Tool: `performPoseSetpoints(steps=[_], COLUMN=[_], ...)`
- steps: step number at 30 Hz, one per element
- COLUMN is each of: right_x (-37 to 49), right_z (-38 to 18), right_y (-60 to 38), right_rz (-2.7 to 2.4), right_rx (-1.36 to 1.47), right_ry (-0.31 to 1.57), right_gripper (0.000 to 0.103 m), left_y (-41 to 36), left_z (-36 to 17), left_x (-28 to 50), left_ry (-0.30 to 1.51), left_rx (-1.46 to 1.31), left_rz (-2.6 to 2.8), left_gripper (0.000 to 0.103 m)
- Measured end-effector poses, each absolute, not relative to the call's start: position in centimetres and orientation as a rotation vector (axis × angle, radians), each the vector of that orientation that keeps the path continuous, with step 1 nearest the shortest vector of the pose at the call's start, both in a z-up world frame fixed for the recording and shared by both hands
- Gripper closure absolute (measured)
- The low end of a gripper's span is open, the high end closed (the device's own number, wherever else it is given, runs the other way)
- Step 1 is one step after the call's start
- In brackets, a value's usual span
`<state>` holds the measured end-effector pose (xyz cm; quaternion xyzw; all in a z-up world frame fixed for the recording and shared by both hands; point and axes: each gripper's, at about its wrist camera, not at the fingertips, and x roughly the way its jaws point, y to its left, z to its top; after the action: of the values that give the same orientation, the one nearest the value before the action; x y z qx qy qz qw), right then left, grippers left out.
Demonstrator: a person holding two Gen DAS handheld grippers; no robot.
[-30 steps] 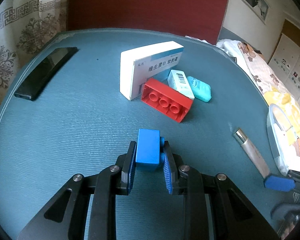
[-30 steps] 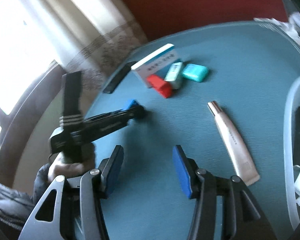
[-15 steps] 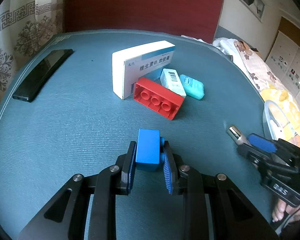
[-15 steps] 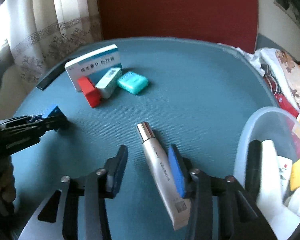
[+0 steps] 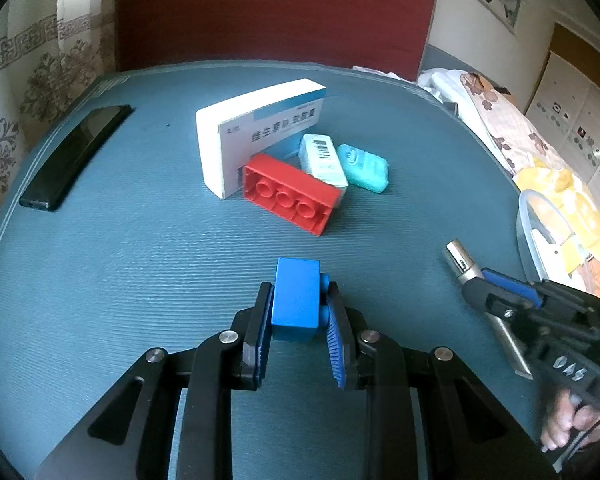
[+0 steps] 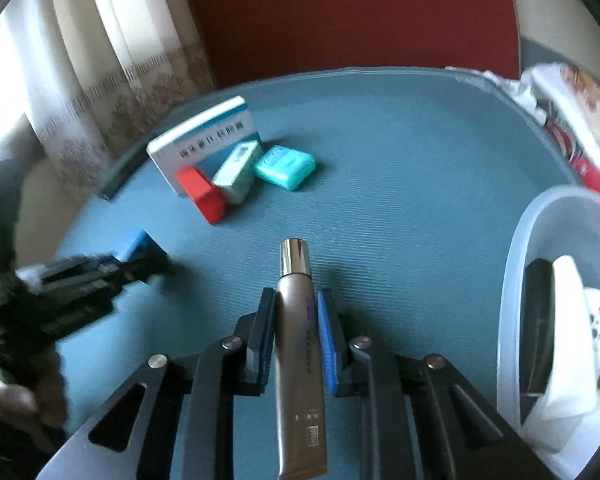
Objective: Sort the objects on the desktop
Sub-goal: 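Lift the blue block with the left gripper while the right carries the beige tube toward the basin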
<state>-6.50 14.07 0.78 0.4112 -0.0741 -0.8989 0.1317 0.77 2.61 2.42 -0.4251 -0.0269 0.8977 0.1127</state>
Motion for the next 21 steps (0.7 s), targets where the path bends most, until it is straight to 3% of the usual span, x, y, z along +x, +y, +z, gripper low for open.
performPoseSetpoints(steps=[6, 21], right_x=[-5.8, -2.2], right_z=[1.9, 5.6], right_y=[16.0, 24.9], right_rz=[-2.54, -2.766], right_rx=[1.144, 1.005], right_ry=[-0.449, -0.571], right_gripper=[0.08, 0.08], left_y=[4.2, 11.4], left_z=[3.2, 4.9], left_x=[1.4, 3.1], left_ry=[-0.04, 0.079], left_rx=[-1.231, -1.189], left_rz=[2.621, 2.53], left_gripper=[0.076, 0.076])
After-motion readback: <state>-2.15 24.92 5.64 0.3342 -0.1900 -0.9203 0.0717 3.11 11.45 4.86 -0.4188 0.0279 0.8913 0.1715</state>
